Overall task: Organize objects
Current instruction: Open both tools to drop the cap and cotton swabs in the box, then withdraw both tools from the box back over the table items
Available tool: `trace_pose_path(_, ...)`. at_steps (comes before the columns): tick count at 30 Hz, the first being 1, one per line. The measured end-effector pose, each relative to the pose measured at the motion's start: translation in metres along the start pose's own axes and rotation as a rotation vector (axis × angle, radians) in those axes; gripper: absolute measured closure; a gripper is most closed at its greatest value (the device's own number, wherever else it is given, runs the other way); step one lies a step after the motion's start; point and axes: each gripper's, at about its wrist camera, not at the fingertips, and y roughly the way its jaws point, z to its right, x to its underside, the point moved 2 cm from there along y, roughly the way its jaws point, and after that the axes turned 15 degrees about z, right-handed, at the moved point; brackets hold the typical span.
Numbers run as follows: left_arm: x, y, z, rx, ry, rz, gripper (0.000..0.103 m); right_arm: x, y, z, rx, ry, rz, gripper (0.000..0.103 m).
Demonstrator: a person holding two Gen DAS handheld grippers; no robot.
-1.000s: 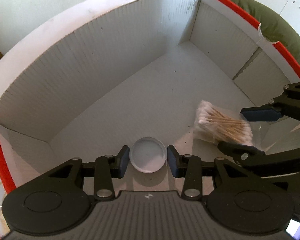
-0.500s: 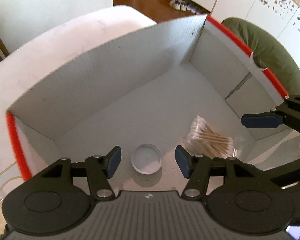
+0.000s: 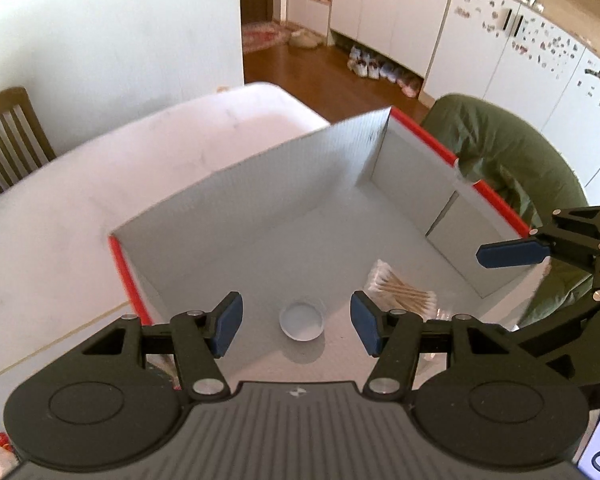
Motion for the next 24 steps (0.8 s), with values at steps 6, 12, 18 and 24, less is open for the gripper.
trace_pose_path(6,0.002,-0.042,-0.004,0.001,-0.006,0.076,0.045,0.001,-0.025,-0.012,-0.012,0.032,0.054,0.024)
trace_pose_path(12,0.015,-0.08,-0.007,0.0,0.017,0.13,0.038,0.008,-0.043,-0.025,-0.023,0.052,0.093,0.016)
trace_pose_path(18,0.038,-0.118,-0.023,0.013,-0.017,0.167,0.029,0.016,-0.057,-0.048,-0.032,0.062,0.135,0.007)
trace_pose_path(24,0.063,-0.145,-0.043,0.007,-0.045,0.182,0.021,0.026,-0.071,-0.079,-0.038,0.071,0.184,0.001)
